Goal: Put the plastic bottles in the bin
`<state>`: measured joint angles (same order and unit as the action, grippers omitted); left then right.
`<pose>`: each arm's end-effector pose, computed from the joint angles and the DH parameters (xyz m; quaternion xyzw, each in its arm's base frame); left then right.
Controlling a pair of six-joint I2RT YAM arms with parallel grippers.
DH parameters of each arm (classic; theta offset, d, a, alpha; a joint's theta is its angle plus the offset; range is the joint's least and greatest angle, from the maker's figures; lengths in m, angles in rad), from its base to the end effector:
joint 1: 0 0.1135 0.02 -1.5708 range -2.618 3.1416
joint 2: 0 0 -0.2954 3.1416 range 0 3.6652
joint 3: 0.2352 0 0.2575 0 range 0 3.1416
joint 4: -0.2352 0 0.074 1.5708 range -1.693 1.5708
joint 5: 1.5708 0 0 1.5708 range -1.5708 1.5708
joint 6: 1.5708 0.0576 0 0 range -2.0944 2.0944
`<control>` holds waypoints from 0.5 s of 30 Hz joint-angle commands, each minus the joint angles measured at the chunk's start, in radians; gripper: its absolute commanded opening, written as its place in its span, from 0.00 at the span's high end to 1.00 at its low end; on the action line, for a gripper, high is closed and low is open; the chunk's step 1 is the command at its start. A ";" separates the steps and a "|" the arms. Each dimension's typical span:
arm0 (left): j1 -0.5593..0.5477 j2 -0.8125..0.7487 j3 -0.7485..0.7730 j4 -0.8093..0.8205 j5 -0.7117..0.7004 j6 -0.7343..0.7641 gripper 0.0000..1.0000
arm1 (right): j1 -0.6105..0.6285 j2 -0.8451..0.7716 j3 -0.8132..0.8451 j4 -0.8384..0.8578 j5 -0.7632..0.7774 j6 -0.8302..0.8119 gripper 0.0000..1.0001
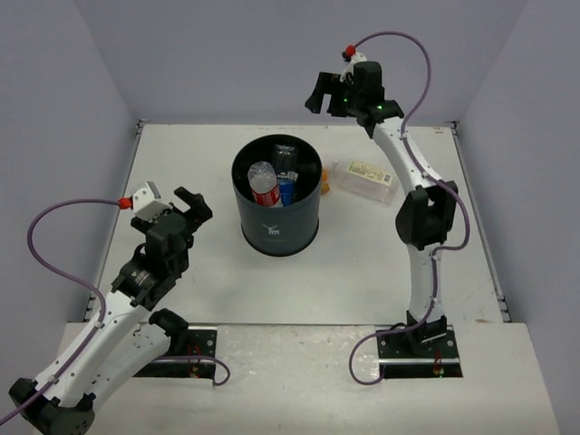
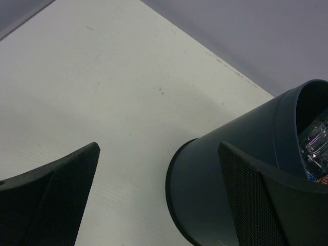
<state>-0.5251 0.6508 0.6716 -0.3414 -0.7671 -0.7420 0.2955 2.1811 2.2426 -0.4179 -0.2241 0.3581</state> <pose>0.1444 -0.0374 0.3213 -0.2991 0.7239 -0.0767 0.6170 0.5296 0.1746 0.3854 -0.0382 0.8177 0.2690 0.5075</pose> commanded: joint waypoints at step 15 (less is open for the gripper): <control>-0.003 0.103 0.053 0.024 0.014 -0.014 0.00 | 0.067 0.379 0.174 -0.301 0.068 0.046 0.01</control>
<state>-0.5251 0.7544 0.6798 -0.3454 -0.7551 -0.7437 0.3520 2.5416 2.3243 -0.6268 -0.2372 0.3536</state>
